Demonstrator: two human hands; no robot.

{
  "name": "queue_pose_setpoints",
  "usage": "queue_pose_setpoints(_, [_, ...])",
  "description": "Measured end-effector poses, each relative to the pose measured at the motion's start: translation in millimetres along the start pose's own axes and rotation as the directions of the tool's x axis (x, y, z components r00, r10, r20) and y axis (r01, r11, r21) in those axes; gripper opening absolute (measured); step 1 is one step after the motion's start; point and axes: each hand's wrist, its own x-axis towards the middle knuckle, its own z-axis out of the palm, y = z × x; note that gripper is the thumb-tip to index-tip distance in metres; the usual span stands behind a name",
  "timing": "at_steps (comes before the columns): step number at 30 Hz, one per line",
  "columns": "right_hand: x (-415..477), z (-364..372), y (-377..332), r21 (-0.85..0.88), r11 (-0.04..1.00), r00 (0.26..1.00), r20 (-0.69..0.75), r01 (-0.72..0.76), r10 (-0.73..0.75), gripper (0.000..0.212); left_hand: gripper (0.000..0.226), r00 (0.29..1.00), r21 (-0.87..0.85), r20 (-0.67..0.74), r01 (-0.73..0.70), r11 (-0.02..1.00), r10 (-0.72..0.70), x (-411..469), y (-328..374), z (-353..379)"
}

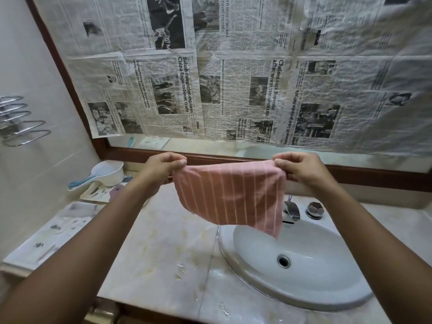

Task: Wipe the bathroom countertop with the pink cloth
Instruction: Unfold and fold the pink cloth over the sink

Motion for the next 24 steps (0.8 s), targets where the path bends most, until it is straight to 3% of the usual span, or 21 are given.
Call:
queue_pose_setpoints(3, [-0.5, -3.0, -4.6, -0.058, 0.998, 0.998, 0.059, 0.025, -0.021, 0.017, 0.017, 0.991, 0.192, 0.108, -0.094, 0.977, 0.074, -3.9, 6.7, 3.7])
queue_pose_setpoints(6, [-1.7, -7.2, -8.3, -0.235, 0.968, 0.992, 0.110, 0.092, -0.067, 0.031, 0.029, 0.980, 0.526, 0.175, -0.173, 0.833, 0.094, -2.5, 8.0, 7.9])
queue_pose_setpoints(9, [-6.3, -7.0, -12.7, -0.653, 0.732, 0.976, 0.208, 0.193, -0.072, 0.056, 0.036, 0.967, 0.719, 0.235, -0.243, 0.652, 0.102, 0.4, 12.4, 12.4])
queue_pose_setpoints(11, [-11.9, -2.2, -11.6, -0.785, 0.584, 0.971, 0.239, 0.207, -0.024, 0.066, 0.039, 0.954, 0.794, 0.276, -0.296, 0.531, 0.118, 1.4, 12.9, 16.0])
queue_pose_setpoints(13, [-14.5, 2.5, -7.2, -0.831, 0.510, 0.965, 0.261, 0.221, 0.006, 0.061, 0.038, 0.945, 0.834, 0.289, -0.328, 0.444, 0.155, 2.8, 9.6, 19.1])
queue_pose_setpoints(18, [-17.9, 1.9, -7.9, -0.848, 0.464, 0.960, 0.280, 0.256, -0.018, 0.008, 0.023, 0.923, 0.866, 0.313, -0.374, 0.332, 0.224, 2.5, 11.9, 21.1])
queue_pose_setpoints(21, [-18.2, -2.1, -12.9, -0.833, 0.492, 0.962, 0.273, 0.251, -0.029, 0.006, 0.014, 0.923, 0.898, 0.322, -0.369, 0.241, 0.211, 6.7, 15.6, 15.1])
queue_pose_setpoints(24, [-17.6, -8.8, -18.8, -0.803, 0.542, 0.963, 0.263, 0.249, -0.053, 0.005, 0.008, 0.928, 0.904, 0.302, -0.351, 0.244, 0.219, 6.1, 22.1, 7.9])
